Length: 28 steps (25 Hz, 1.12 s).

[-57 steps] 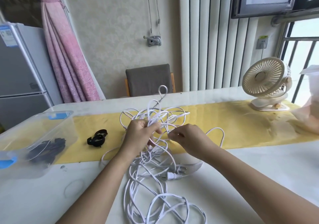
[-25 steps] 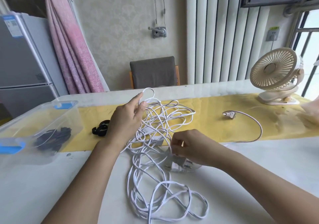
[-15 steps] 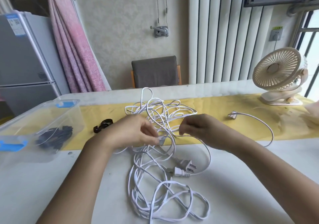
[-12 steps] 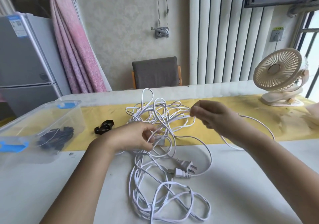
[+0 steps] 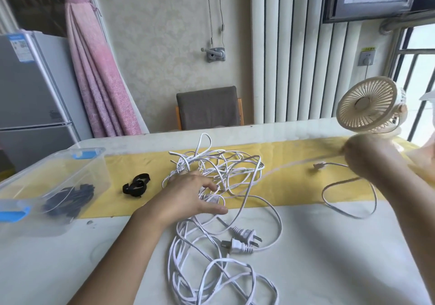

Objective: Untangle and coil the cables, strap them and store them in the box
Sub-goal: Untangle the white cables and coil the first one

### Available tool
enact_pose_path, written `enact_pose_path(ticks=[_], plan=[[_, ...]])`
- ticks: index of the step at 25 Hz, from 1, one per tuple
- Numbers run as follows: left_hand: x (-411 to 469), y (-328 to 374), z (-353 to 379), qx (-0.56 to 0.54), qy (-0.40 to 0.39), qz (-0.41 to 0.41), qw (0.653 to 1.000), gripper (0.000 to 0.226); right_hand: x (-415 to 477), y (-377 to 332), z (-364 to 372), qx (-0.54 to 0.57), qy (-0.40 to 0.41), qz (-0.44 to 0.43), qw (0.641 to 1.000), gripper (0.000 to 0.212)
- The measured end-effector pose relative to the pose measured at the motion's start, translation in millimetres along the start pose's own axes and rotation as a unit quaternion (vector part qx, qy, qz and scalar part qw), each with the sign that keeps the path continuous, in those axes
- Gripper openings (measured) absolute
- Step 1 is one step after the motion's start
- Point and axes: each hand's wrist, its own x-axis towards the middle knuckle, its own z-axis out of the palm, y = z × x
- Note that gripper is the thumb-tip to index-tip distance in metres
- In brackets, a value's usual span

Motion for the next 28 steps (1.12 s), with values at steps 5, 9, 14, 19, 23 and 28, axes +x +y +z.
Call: enact_pose_path(ticks=[5, 9, 14, 19, 23, 28], plan=[[-2, 14, 4, -0.007, 0.002, 0.020, 1.000, 0.056, -22, -12, 10, -0.210, 0.013, -0.101, 0.972, 0.028], [-3, 9, 7, -0.014, -0.029, 0.030, 0.999, 0.053, -48, -45, 43, -0.013, -0.089, -0.258, 0.962, 0.049], [3, -2, 10, -0.057, 0.001, 0.039, 0.998, 0.032, -77, -66, 84, 0.066, -0.157, -0.461, 0.871, 0.053], [5, -8, 9, -0.084, 0.032, 0.037, 0.995, 0.019, -76, -73, 101, -0.028, -0.078, -0.502, 0.861, 0.019], [8, -16, 6, -0.087, 0.114, -0.004, 0.990, 0.030, -81, -76, 106, -0.048, 0.000, -0.548, 0.835, 0.023], [8, -42, -9, -0.063, 0.254, -0.080, 0.962, 0.037, -46, -65, 72, -0.043, 0.083, -0.433, 0.896, 0.012]])
